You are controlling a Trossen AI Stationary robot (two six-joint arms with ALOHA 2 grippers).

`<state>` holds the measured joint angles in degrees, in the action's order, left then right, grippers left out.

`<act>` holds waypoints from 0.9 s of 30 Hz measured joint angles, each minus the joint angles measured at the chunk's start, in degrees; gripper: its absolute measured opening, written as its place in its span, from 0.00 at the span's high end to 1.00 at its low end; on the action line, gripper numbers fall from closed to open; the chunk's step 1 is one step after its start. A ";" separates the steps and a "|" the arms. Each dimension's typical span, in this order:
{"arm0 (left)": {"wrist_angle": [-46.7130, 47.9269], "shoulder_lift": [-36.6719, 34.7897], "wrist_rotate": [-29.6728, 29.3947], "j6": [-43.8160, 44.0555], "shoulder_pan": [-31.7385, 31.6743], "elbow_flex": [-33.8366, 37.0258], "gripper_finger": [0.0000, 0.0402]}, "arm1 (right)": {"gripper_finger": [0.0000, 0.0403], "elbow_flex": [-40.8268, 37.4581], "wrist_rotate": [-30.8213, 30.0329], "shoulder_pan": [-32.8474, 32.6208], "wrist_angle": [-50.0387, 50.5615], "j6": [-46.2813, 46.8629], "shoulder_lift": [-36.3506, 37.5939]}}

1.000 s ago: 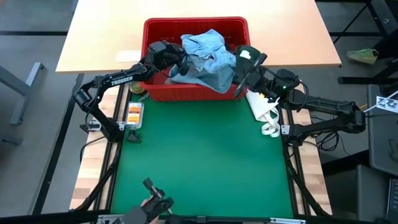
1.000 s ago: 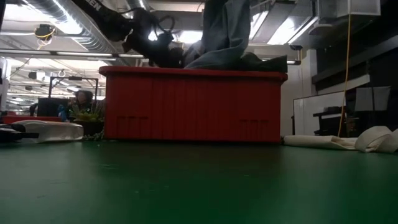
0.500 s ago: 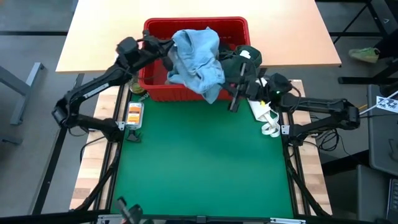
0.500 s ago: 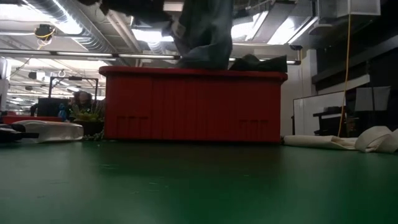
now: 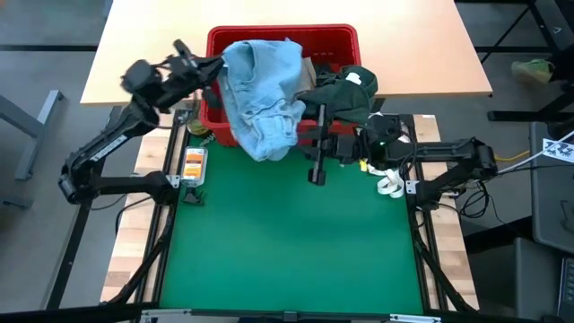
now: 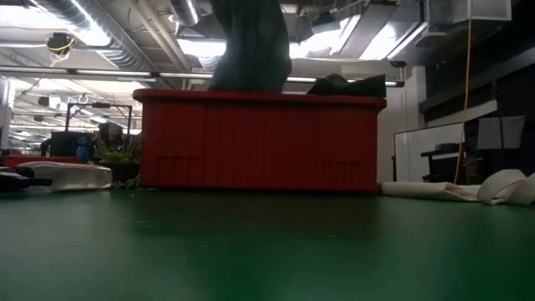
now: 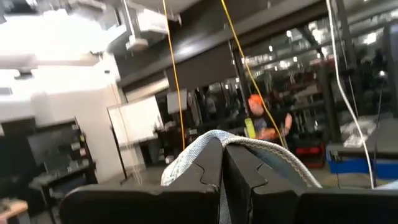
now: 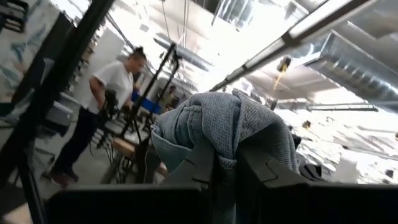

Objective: Fold Laundry from Bin
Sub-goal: Fold the blue pants

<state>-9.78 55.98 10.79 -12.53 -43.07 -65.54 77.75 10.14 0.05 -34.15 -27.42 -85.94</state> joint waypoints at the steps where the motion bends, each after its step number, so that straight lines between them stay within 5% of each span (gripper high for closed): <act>1: 0.01 -1.29 0.13 0.02 0.00 0.00 1.00 | 0.92 1.51 0.01 -0.46 0.04 0.00 -0.94; 13: -0.22 -12.68 12.11 5.86 0.00 0.00 1.00 | 0.92 20.36 -0.01 -8.20 7.62 -0.04 -14.82; 27: -7.85 -19.01 16.54 8.28 0.00 -2.30 1.00 | 0.92 37.84 -0.51 -14.52 8.93 -0.28 -23.85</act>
<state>-17.63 36.96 27.32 -4.25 -43.07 -67.84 115.59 9.63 -14.47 -25.22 -27.70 -109.79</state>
